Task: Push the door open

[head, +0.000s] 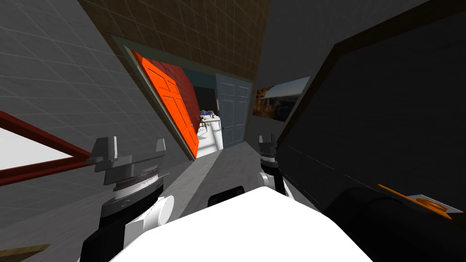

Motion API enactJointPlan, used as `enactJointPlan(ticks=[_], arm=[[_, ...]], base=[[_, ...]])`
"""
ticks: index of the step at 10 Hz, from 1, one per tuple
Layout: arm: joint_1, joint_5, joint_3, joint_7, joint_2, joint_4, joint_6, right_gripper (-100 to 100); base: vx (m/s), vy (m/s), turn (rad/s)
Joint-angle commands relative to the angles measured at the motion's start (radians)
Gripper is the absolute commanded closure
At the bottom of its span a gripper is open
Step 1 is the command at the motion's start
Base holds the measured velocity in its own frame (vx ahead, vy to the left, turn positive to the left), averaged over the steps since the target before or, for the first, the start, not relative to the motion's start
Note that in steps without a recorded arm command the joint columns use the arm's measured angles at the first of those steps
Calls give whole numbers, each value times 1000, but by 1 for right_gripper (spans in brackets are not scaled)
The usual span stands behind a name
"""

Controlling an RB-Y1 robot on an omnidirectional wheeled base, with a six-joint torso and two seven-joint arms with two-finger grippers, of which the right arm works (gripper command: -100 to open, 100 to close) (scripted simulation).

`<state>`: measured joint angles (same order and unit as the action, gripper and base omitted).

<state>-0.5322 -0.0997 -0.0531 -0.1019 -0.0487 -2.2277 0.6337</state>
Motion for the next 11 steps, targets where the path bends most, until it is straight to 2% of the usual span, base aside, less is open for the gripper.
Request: enactJointPlan(ticks=[1,4,6,8,9,11], arm=[[15,-1,1,5,16,34,4,-100],[44,-3,2,15,40,99,11,-100],[57,-4,3,19,49,129,15,-100],[77,-6,4,26,63,173,20,-100],[93,-7,5,31,72,210,24,-100],[110,-8,6,37,81,247,28,-100]], base=[[181,-29,27],[90,1,46],[71,-3,31],[101,0,34],[128,-21,56],[129,-2,39]])
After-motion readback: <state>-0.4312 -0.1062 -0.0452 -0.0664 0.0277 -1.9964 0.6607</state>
